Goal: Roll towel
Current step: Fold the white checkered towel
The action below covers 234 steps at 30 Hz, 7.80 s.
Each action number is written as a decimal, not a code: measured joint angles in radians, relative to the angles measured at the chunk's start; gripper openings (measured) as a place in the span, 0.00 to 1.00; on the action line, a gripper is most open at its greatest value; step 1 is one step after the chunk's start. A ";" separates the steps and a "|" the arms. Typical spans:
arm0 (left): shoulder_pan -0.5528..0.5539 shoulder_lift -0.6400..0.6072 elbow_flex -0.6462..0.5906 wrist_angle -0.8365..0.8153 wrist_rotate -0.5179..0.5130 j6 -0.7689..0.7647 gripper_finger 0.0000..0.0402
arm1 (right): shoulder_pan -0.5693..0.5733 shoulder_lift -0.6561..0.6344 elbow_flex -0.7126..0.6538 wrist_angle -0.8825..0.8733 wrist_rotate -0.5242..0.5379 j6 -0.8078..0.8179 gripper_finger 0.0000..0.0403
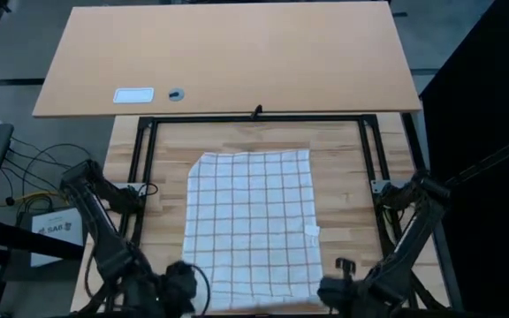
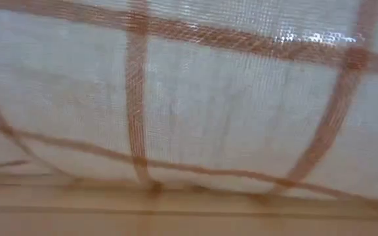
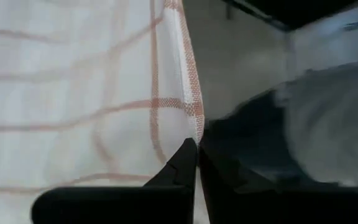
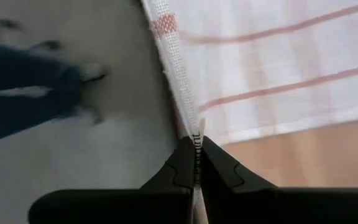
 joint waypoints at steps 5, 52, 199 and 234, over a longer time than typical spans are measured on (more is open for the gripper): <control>0.099 -0.026 0.056 -0.332 -0.076 0.115 0.00 | -0.090 -0.069 -0.015 -0.223 0.071 -0.039 0.00; 1.525 -0.353 -0.437 -0.301 0.639 1.290 0.00 | -1.440 -0.391 -0.474 0.155 -0.473 -1.074 0.00; 1.505 -0.292 -0.676 0.093 0.098 1.318 0.38 | -1.482 -0.244 -0.631 0.648 -0.555 -1.225 0.48; 1.754 0.234 -0.407 -0.066 0.094 1.280 0.36 | -1.461 -0.243 -0.798 0.630 -0.528 -1.116 0.48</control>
